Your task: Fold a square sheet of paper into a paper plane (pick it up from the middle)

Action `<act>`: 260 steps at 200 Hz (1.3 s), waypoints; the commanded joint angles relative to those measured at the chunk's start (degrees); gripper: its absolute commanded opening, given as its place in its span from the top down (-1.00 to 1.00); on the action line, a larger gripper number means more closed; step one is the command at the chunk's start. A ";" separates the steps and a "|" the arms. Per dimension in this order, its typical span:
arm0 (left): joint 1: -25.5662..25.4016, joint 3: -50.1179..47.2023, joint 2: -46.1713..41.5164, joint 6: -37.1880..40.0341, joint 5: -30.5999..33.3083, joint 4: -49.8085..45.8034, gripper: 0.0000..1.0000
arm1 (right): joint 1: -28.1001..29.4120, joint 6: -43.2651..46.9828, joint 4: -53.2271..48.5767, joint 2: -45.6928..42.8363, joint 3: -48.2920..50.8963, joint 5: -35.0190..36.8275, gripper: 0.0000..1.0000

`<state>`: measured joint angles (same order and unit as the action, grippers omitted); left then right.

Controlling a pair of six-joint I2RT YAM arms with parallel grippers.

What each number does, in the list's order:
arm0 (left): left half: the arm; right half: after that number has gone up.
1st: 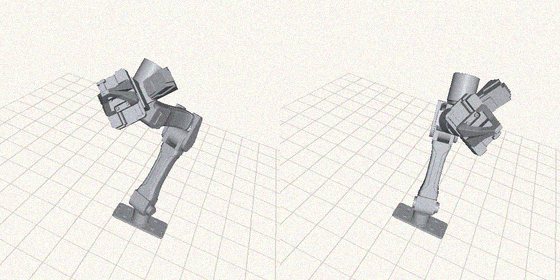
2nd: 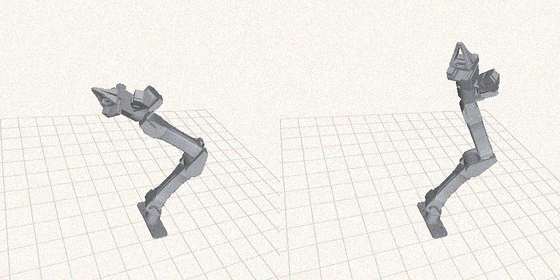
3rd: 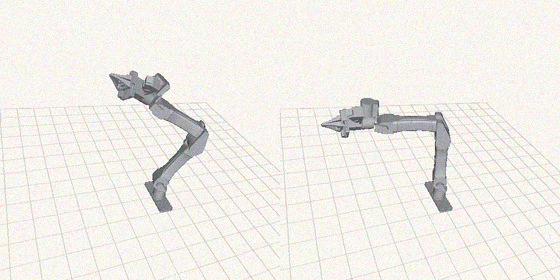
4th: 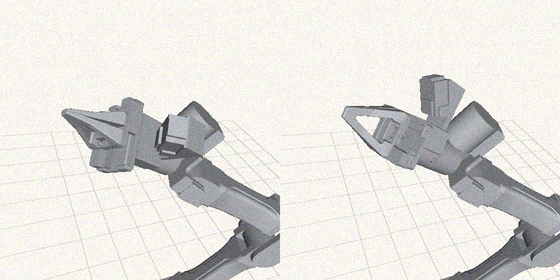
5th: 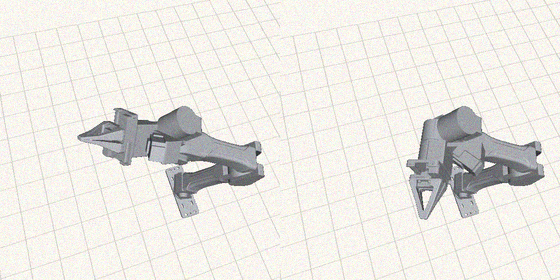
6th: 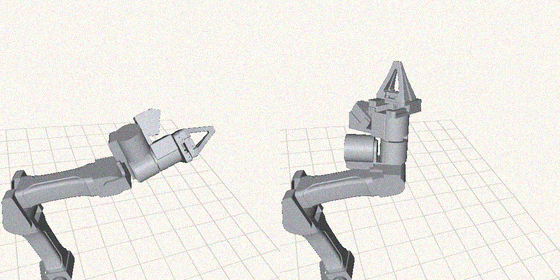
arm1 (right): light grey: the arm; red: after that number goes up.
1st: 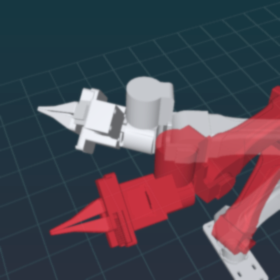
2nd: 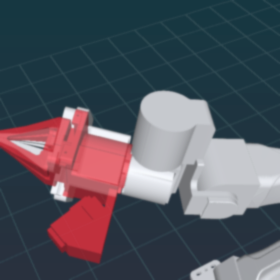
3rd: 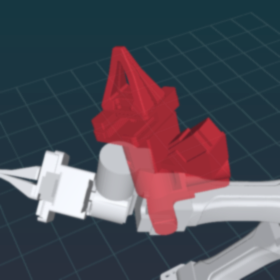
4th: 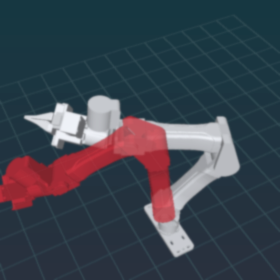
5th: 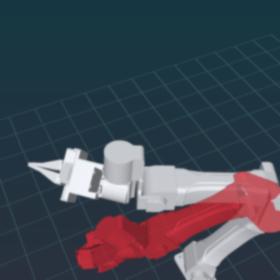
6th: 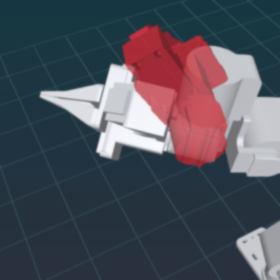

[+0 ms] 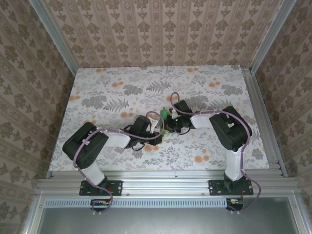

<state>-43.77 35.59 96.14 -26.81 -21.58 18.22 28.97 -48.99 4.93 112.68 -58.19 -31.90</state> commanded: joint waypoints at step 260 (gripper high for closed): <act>-2.36 0.15 -13.61 -1.61 -1.16 -16.40 0.71 | -0.06 3.25 -7.59 3.01 1.64 9.59 0.81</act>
<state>-47.86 34.17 82.74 -26.39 -19.53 -0.34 29.15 -47.33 4.56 112.66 -58.19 -31.59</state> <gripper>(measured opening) 0.143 0.095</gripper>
